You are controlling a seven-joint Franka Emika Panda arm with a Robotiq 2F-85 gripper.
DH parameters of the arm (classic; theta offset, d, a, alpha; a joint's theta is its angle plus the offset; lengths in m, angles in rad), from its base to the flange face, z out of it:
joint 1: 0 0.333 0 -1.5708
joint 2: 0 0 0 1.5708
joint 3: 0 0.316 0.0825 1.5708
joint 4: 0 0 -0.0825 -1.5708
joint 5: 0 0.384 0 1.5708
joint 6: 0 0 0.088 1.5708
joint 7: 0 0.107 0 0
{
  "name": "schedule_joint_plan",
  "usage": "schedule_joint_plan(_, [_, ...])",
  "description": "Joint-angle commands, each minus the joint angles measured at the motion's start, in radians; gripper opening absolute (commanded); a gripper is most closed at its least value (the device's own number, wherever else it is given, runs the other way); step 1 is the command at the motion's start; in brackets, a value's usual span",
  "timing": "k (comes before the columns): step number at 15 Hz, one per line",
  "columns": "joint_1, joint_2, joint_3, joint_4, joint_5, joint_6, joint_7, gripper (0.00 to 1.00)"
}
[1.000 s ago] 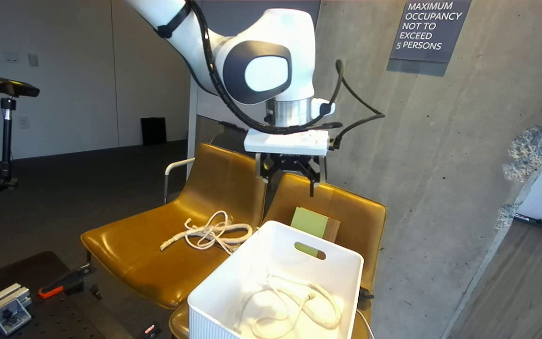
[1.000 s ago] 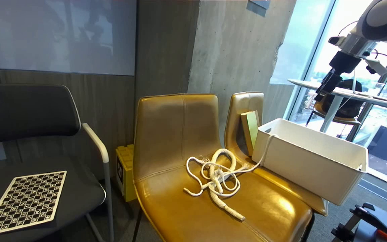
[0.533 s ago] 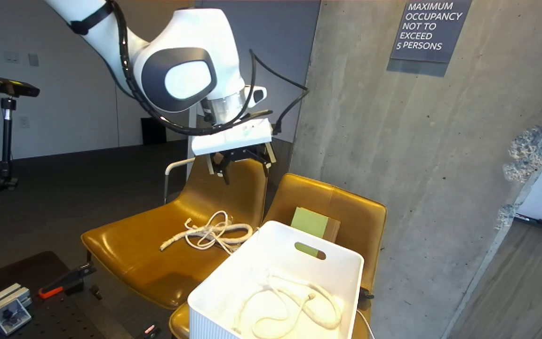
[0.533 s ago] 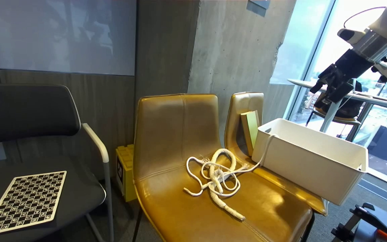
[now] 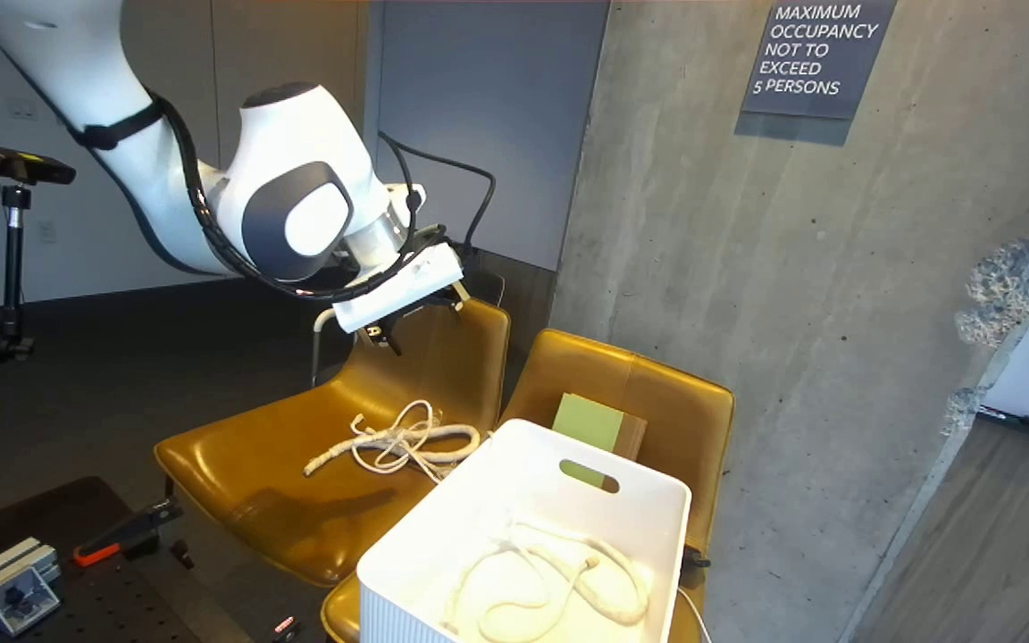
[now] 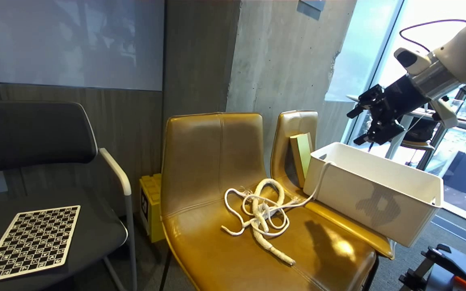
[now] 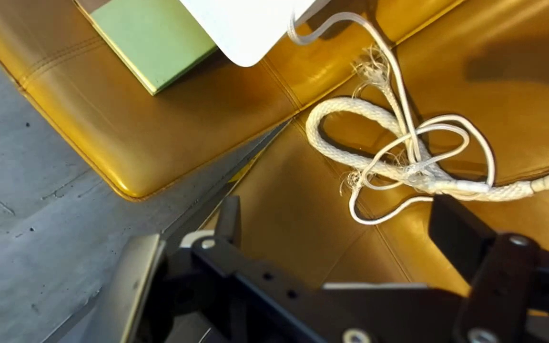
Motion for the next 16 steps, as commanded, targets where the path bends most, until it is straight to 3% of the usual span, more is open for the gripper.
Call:
schedule_joint_plan(1, [0.038, 0.152, -0.114, 0.117, -0.198, 0.119, 0.074, 1.00])
schedule_joint_plan(4, [0.213, 0.309, -0.338, 0.251, -0.207, 0.188, 0.058, 1.00])
schedule_joint_plan(8, [0.505, 0.495, -0.619, 0.306, -0.069, 0.290, 0.049, 1.00])
schedule_joint_plan(10, [0.638, 0.545, -0.721, 0.265, 0.001, 0.329, 0.040, 1.00])
schedule_joint_plan(13, [0.806, 0.556, -0.852, 0.192, 0.051, 0.299, 0.022, 1.00])
schedule_joint_plan(16, [0.897, 0.586, -0.931, 0.154, 0.066, 0.301, 0.011, 1.00])
